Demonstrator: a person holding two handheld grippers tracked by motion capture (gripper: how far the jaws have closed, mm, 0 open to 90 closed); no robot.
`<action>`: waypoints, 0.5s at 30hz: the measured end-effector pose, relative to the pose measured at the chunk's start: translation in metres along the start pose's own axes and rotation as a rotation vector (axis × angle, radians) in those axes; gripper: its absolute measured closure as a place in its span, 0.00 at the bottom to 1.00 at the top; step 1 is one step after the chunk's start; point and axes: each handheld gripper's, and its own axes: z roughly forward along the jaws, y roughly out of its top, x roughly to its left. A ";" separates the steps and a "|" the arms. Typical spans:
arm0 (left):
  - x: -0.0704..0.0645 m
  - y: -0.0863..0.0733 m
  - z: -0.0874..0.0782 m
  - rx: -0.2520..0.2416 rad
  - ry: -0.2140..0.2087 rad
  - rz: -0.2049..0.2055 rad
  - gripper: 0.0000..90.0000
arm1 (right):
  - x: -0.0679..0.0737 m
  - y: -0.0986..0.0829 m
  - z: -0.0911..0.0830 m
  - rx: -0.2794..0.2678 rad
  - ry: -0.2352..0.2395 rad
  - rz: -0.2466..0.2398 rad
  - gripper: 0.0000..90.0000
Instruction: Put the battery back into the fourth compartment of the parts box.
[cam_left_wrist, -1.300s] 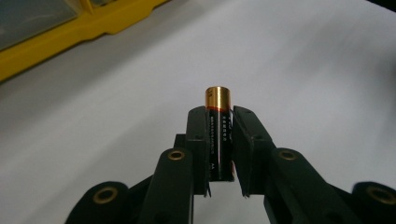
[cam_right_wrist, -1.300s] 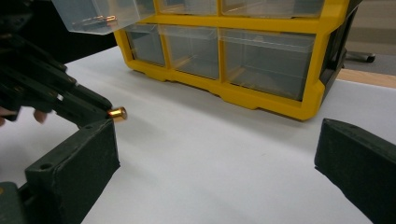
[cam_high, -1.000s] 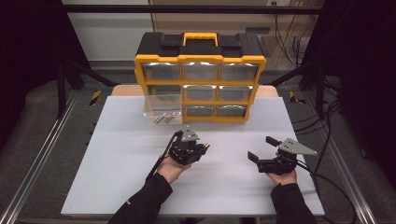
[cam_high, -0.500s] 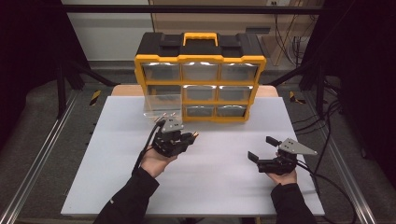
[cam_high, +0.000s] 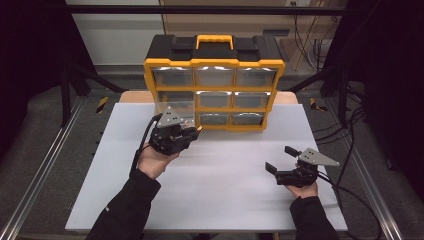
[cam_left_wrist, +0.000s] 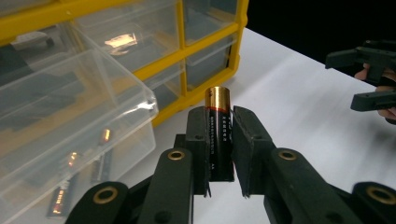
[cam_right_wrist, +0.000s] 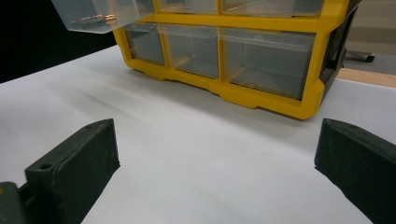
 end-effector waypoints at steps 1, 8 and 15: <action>0.002 0.002 -0.001 -0.003 0.001 -0.002 0.84 | 0.000 0.000 0.000 -0.002 0.000 -0.003 0.00; 0.015 0.014 -0.009 -0.029 0.044 -0.010 0.85 | 0.000 0.000 0.000 0.000 0.001 0.000 0.00; 0.042 0.019 -0.010 -0.033 0.098 -0.060 0.84 | 0.000 0.000 0.000 0.000 0.002 0.000 0.00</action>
